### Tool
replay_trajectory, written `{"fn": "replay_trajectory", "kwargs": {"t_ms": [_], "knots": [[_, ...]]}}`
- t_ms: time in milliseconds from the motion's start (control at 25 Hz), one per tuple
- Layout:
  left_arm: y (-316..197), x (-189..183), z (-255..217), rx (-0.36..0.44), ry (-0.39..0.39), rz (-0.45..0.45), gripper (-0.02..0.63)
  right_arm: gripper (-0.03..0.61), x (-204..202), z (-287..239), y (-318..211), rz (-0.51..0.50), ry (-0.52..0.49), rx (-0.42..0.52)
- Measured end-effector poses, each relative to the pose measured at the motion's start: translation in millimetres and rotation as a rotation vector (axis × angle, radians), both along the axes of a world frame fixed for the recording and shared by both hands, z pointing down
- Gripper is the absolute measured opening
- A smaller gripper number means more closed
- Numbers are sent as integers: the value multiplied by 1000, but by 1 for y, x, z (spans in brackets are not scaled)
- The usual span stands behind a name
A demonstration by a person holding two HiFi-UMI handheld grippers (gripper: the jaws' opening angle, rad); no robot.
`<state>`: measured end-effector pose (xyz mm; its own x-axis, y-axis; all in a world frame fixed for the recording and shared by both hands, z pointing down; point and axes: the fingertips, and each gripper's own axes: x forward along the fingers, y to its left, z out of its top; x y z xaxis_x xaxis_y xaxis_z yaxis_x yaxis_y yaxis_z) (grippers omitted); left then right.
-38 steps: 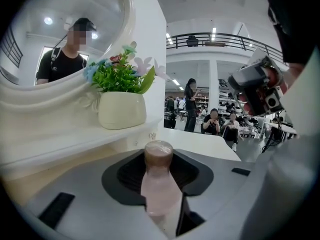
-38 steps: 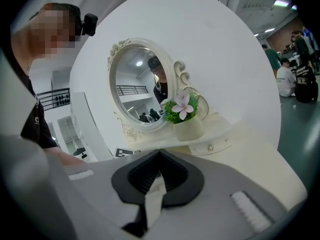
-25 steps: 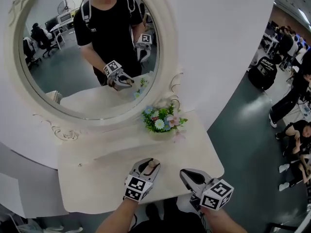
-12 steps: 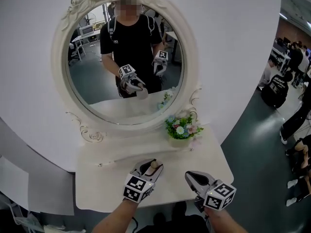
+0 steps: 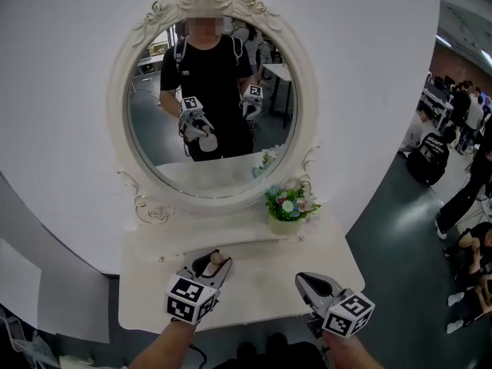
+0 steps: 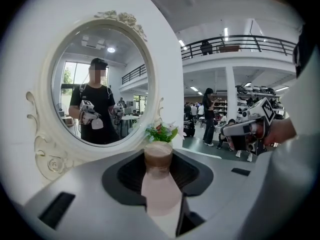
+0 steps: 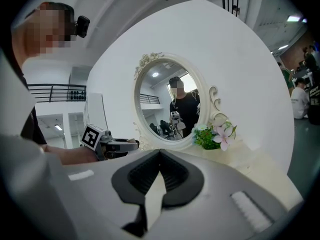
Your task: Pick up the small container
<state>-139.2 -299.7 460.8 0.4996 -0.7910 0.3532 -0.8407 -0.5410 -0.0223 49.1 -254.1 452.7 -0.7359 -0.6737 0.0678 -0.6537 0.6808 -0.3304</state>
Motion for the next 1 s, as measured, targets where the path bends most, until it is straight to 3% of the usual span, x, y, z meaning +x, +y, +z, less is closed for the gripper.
{"fn": "replay_trajectory", "kwargs": {"t_ms": [160, 560, 1000], "knots": [[7, -10, -18, 28, 1, -50, 141, 11, 19, -15, -6, 30, 9, 29], [24, 9, -39, 67, 35, -142, 141, 9, 48, -44, -5, -41, 37, 145], [26, 20, -29, 49, 26, -161, 141, 8, 46, -49, -8, -83, 61, 174]]}}
